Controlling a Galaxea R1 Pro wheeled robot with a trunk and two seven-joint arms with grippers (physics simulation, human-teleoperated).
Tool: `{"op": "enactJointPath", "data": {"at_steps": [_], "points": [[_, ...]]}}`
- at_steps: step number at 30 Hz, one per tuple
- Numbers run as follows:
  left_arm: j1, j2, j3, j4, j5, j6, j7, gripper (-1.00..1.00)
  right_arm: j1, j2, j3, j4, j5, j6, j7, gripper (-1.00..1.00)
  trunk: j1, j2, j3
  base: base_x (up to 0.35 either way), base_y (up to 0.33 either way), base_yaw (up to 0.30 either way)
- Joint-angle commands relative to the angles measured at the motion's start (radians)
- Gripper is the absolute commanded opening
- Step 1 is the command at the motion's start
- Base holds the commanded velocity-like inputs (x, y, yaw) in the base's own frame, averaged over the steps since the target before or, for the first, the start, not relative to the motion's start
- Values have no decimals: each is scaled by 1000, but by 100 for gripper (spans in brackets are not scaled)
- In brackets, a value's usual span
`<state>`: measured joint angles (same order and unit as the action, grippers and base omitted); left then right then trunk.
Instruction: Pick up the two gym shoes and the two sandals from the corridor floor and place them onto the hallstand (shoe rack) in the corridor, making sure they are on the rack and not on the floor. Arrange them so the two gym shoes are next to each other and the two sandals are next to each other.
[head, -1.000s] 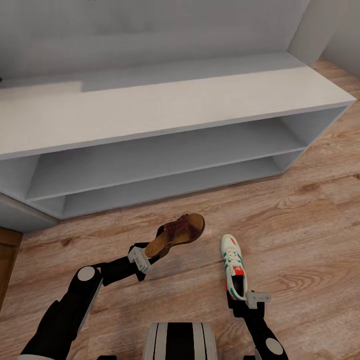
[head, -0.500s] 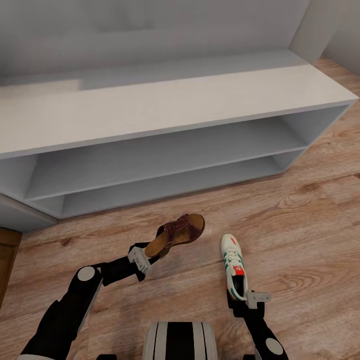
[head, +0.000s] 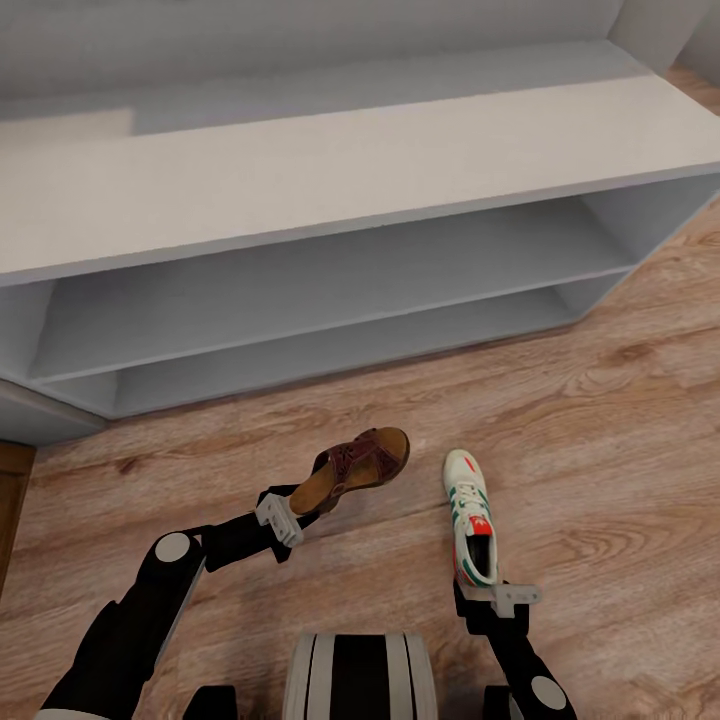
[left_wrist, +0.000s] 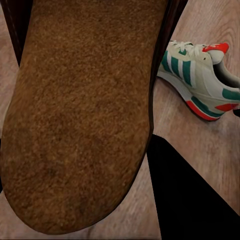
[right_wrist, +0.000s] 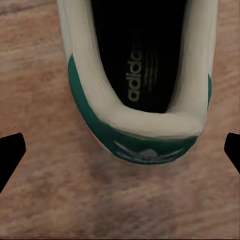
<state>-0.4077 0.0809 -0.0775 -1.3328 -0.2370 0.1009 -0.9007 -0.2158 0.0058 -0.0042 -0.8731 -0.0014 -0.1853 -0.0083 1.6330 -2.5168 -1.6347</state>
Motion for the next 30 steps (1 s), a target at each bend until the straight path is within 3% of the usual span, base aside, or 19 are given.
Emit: {"op": "enactJointPath", "data": {"at_steps": [1, 7, 16, 19, 30], "points": [[0, 0, 0, -2, -1, 8, -4, -100, 0, 0, 0, 0, 0, -3, -1, 100, 0, 0, -6, 0, 0, 0], [0, 0, 0, -2, -1, 8, -4, -100, -1, 0, 0, 0, 0, -3, -1, 100, 3, -2, -37, 0, 0, 0], [0, 0, -1, -2, -1, 8, -4, -100, 0, 0, 0, 0, 0, -3, -1, 100, 3, -2, -41, 0, 0, 0], [0, 0, 0, -2, -1, 8, -4, -100, -1, 0, -1, 1, 0, -3, -1, 100, 4, -3, -52, 0, 0, 0], [0, 0, -1, -2, -1, 8, -4, -100, -1, 0, -1, 2, 0, -3, -1, 100, 4, -3, -52, 0, 0, 0]]}}
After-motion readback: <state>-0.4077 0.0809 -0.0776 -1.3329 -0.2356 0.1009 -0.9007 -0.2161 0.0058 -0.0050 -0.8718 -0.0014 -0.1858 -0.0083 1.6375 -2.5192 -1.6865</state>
